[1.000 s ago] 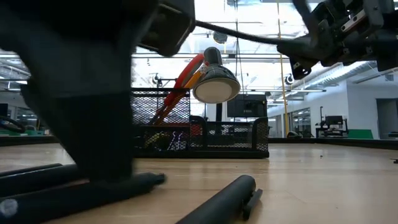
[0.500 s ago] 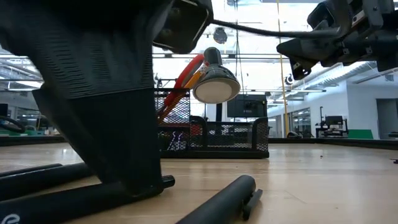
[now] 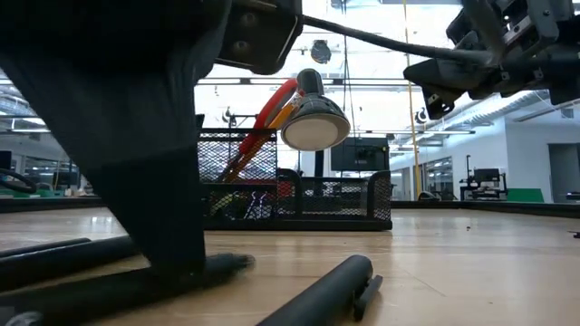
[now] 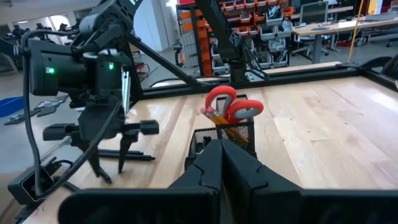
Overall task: Pick and place office supplies into organizer
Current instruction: Put the pen into the top left section of the desk organizer
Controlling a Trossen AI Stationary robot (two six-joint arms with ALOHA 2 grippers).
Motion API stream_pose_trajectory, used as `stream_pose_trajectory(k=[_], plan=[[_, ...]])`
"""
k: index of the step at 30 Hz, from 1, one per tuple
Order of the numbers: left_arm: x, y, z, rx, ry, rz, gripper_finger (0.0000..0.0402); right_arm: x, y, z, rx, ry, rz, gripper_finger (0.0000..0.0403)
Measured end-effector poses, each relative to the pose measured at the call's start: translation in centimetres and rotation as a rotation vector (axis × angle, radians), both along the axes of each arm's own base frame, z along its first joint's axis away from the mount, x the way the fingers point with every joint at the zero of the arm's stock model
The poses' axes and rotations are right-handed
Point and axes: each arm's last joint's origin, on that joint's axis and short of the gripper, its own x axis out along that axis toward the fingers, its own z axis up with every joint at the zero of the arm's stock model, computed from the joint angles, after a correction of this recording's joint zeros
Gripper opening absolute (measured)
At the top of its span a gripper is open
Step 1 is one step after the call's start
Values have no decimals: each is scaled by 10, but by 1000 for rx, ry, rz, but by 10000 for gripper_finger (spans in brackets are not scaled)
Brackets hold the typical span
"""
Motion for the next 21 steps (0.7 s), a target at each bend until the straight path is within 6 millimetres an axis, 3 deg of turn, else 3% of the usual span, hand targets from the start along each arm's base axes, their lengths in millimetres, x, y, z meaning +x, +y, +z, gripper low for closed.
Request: stream_pose_trajectory(k=[12,21], plan=[[2,22,0,89,70,-1,178,0,0,-4,-2,36,2,0],[4,26,0,30,105,76,75,0,0,-4,-3,38,1,0]])
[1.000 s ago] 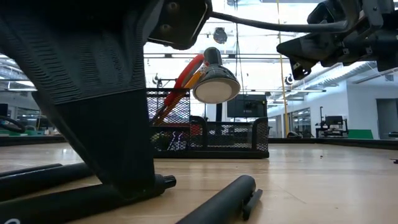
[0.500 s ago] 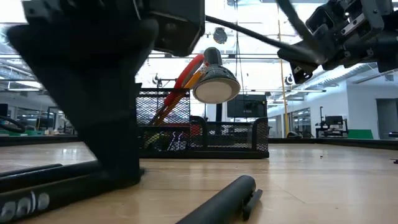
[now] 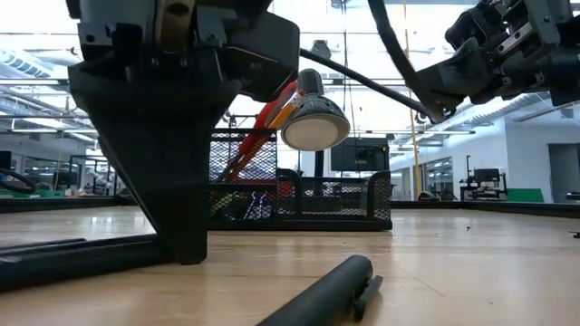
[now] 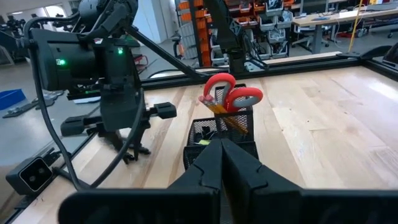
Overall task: Pick and place office supplies into organizer
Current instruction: Put the pen into the top left section of the desk organizer
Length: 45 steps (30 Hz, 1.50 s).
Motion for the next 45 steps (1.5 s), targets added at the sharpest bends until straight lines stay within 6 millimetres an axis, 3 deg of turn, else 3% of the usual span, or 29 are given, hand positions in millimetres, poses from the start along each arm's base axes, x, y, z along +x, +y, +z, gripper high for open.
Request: stream_pose_trajectory(k=[5,14,24,32,37,41,45], plan=[[-2,-6,0,-10,-7,3,11,0,0,0,0,0,0,0],[5,-12,9,24,-62,-79,6,0,0,0,0,-1,-1,0],[36,-19,49,64,-219,-226,7,0,0,1,0,-7,0,0],[44,-21,71,169,-297,-339,3,0,0,1,0,-7,1,0],[47,-19,100,323,-362,-452,4,0,0,1,0,-8,2,0],[40,-5,149,451,-460,-445,3,0,0,1,14,-10,1,0],[16,13,195,574,-514,-409,3,0,0,2,20,-13,1,0]])
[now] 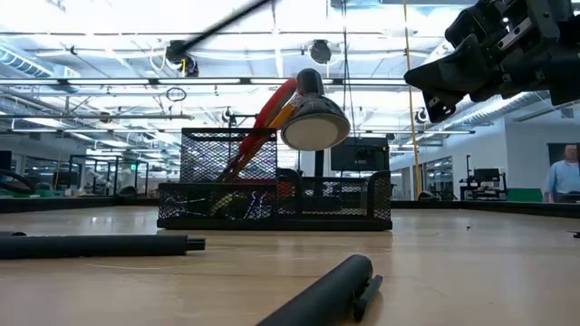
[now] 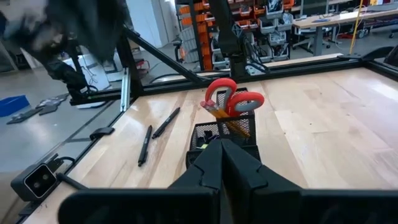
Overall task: Pick and place office supplies into organizer
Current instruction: Put the pen into the top left section of the desk organizer
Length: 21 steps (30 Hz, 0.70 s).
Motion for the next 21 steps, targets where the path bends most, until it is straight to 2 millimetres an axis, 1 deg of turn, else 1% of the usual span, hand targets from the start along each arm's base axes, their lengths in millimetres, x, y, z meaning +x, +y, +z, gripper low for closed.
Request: stream_pose_trajectory(k=[3,5,7,10,12,15,19,21], plan=[[-21,13,30,46,-72,17,4,0,0,0,0,0,1,0],[-34,23,43,77,-133,31,4,0,0,0,0,0,1,0],[-47,33,50,88,-189,30,3,0,0,0,1,-2,1,0],[-58,48,50,68,-305,25,4,0,0,0,1,-2,1,0],[-63,58,40,52,-383,10,4,0,0,1,1,-9,1,0],[-64,71,15,-15,-498,-60,3,0,0,1,0,-10,1,0],[-67,88,-24,-61,-556,-73,4,0,0,1,-2,-11,1,0],[-69,95,-39,-74,-563,-62,3,0,0,1,-2,-11,1,0]])
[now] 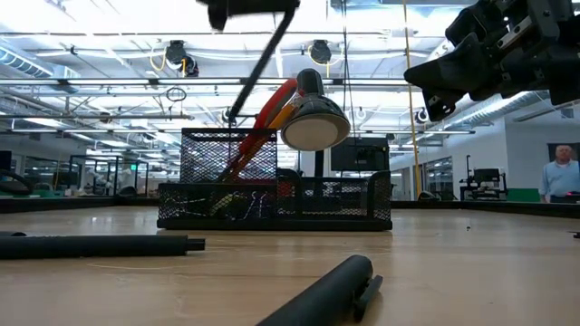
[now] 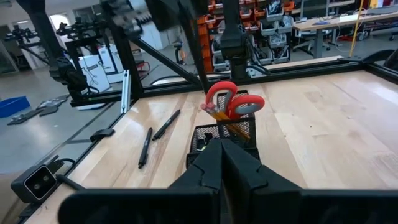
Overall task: Pick and place office supplies into organizer
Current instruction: Put the pen into the top left section of the desk organizer
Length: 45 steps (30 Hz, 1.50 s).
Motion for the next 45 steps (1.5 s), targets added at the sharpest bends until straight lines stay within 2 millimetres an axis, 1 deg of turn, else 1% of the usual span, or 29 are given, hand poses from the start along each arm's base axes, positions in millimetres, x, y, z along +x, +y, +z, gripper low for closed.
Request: stream_pose_trajectory(k=[4,8,11,16,19,22,26,28,33,38,42,45], plan=[[-3,13,-20,-36,31,9,6,0,0,0,-11,-2,1,0],[-3,20,-26,-40,51,8,3,0,0,0,-15,-7,0,0],[0,25,-24,-52,31,-18,7,0,0,2,-17,-21,-1,0],[1,27,-14,-23,-43,-79,4,0,0,4,-16,-41,-2,0],[-1,31,-8,-16,-46,-71,7,0,0,4,-24,-47,-1,0],[-5,38,-8,-6,-1,-53,3,0,0,4,-31,-46,-1,0],[-5,45,-5,-34,-16,-57,8,0,0,3,-32,-38,-1,0],[-5,46,-10,-34,28,-55,6,0,0,3,-34,-39,-1,0],[3,45,-31,-46,112,-53,7,0,0,3,-38,-39,0,0],[6,41,-43,-37,159,-60,4,0,0,3,-34,-31,0,0],[7,40,-46,-33,169,-50,9,0,0,2,-32,-31,1,0],[7,41,-46,-27,171,-49,4,0,0,2,-31,-30,2,0]])
